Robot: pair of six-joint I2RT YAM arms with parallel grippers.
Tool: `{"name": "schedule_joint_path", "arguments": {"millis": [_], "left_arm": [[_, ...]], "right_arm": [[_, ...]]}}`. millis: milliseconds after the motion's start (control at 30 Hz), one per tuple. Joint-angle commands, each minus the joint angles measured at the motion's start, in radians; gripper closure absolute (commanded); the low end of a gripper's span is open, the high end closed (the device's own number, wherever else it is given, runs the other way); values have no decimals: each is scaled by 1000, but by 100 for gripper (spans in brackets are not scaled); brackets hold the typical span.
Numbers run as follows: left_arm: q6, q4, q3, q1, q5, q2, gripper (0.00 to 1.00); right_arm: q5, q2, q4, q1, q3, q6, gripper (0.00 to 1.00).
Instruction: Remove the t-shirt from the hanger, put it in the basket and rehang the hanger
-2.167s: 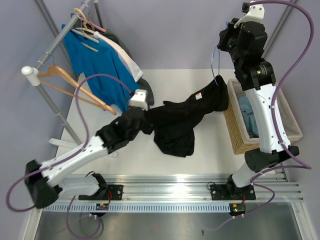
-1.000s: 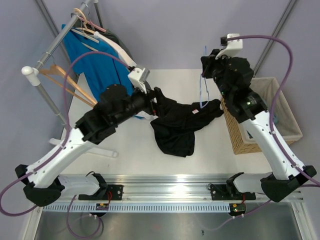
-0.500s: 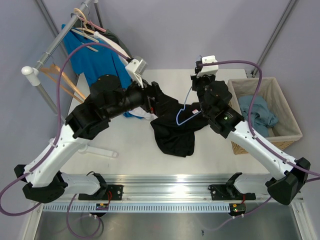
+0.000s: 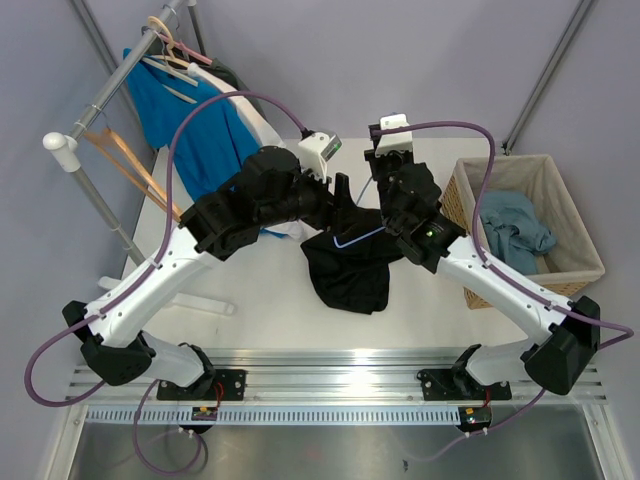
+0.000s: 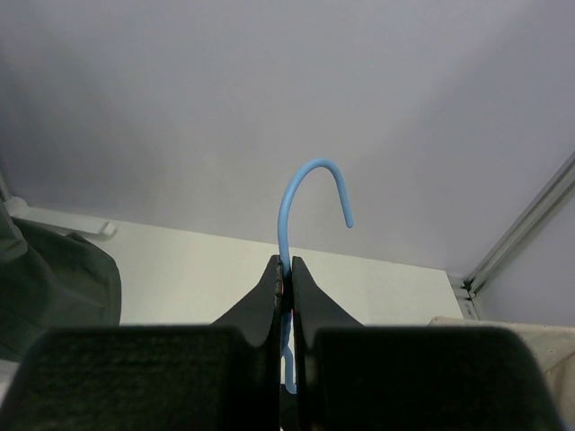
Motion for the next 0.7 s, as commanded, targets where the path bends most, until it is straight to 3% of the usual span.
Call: {"name": "schedule_joint_path", "arguments": {"millis": [0, 133, 333, 367, 467, 567, 667], "left_arm": [[50, -11, 41, 1, -80, -6, 33], [75, -19, 31, 1, -114, 9, 56], [89, -18, 26, 1, -111, 27, 74], [90, -16, 26, 1, -103, 29, 83], [92, -16, 29, 1, -68, 40, 86], [87, -18, 18, 1, -74, 40, 99], [83, -16, -1, 1, -91, 28, 100]], "right_arm": [[42, 8, 32, 16, 38, -21, 100], [45, 24, 32, 27, 37, -22, 100], [47, 45, 26, 43, 47, -19, 100], [47, 48, 22, 44, 50, -18, 100], [47, 62, 16, 52, 60, -8, 100], [44, 62, 14, 53, 61, 2, 100], [40, 61, 9, 53, 61, 15, 100]]}}
